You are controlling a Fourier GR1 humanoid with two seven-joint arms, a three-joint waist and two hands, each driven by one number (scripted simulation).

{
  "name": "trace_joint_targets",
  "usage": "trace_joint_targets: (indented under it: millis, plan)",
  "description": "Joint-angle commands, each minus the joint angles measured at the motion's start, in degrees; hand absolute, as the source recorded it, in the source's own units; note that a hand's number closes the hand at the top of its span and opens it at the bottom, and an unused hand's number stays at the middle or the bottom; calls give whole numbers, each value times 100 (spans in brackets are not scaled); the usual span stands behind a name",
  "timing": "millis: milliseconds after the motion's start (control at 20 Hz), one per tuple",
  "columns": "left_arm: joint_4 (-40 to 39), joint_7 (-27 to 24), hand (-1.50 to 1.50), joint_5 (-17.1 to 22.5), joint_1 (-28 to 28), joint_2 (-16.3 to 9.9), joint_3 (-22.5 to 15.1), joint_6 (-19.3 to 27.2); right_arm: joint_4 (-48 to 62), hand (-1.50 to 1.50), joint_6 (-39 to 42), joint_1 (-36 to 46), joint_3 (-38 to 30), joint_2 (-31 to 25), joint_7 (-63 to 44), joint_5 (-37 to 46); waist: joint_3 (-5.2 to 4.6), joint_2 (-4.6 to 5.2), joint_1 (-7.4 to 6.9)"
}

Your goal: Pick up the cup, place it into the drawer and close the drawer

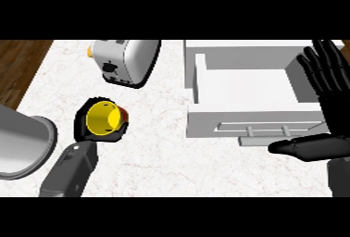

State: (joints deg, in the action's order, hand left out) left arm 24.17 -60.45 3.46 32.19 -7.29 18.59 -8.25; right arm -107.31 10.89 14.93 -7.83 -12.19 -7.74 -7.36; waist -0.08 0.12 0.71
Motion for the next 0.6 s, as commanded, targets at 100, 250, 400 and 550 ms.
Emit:
trace_joint_targets:
  millis: [100, 250, 400, 550]
  plan:
    - [807, 450, 150, 37, 631, 302, -295, -84, 248, -150, -53, -172, 90, 153, 413, 260, 13, -28, -94]
    - [1161, 1139, 150, 9, 1097, 413, -456, 184, -186, -150, -233, 24, 83, 98, -161, 226, 10, -39, -67]
    - [1922, 1988, 150, 66, 1250, 507, -710, 53, -48, -150, 152, -251, -160, -145, -24, -78, 15, -67, -118]
    - [2114, 2503, 150, 313, 1748, 718, -1194, 779, 290, -150, 167, -14, -379, -264, 84, -133, 14, -48, -62]
